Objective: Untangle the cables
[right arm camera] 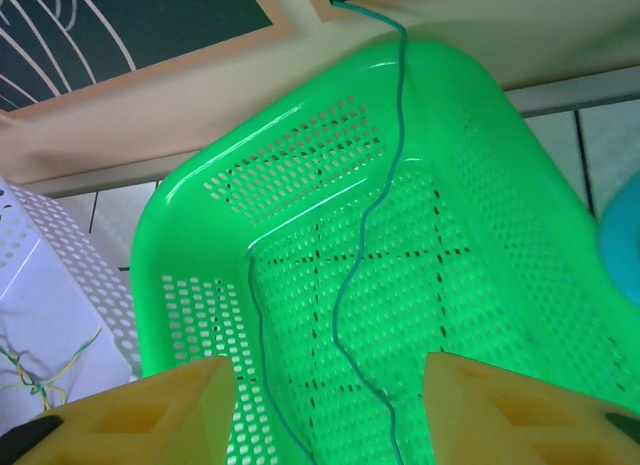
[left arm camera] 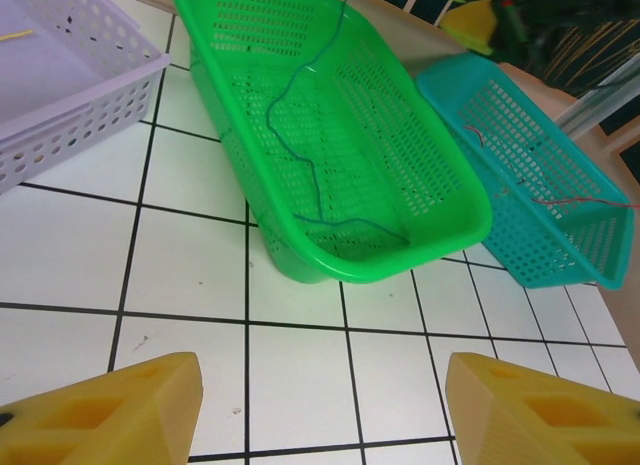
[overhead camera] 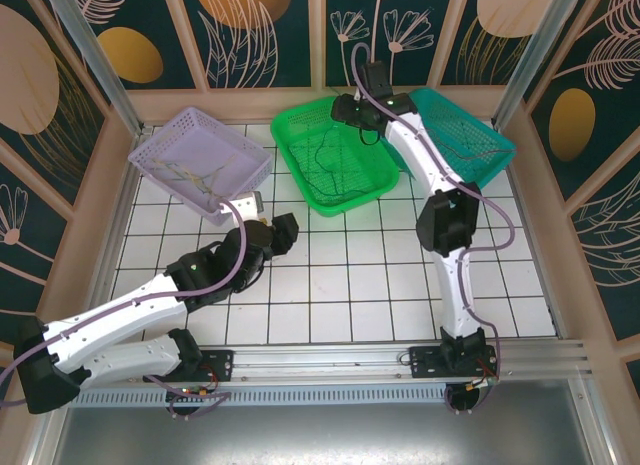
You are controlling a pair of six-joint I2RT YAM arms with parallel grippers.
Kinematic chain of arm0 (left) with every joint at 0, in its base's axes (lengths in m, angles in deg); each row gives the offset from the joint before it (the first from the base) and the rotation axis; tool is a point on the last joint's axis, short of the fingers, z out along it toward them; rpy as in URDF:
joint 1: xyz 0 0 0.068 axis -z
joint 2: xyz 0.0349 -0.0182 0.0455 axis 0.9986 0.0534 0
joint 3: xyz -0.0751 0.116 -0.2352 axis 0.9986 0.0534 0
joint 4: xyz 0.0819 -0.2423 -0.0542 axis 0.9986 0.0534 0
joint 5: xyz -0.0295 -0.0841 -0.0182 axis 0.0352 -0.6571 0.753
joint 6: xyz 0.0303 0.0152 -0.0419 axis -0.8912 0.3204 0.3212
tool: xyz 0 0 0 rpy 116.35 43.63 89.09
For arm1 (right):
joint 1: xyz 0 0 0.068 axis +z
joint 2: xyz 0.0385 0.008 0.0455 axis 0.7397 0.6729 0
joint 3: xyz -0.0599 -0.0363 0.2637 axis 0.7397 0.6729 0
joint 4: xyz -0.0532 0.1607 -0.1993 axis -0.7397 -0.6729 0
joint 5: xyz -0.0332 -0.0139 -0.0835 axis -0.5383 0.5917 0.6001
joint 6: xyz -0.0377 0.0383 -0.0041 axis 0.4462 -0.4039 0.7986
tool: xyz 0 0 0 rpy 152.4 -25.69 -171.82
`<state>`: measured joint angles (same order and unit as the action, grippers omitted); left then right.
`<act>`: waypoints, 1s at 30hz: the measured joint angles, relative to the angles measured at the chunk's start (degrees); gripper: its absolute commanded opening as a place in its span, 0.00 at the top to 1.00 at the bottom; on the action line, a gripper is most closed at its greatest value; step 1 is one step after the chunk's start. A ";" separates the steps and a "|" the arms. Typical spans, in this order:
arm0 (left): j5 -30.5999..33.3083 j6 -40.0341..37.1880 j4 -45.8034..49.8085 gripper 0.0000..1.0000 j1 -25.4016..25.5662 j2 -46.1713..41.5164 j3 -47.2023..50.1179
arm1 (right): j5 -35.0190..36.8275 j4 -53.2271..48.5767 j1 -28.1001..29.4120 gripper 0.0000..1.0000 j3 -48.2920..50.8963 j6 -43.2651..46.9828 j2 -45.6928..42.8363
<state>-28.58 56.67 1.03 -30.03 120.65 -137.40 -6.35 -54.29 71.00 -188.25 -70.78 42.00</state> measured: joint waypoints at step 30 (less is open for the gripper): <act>-7.87 1.40 -5.97 0.37 -9.66 7.10 -0.17 | 9.11 11.17 7.87 0.49 33.42 -3.30 0.57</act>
<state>-36.45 58.07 -4.94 -39.69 127.75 -137.57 2.77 -43.12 78.87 -154.83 -74.08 42.57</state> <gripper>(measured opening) 0.628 0.507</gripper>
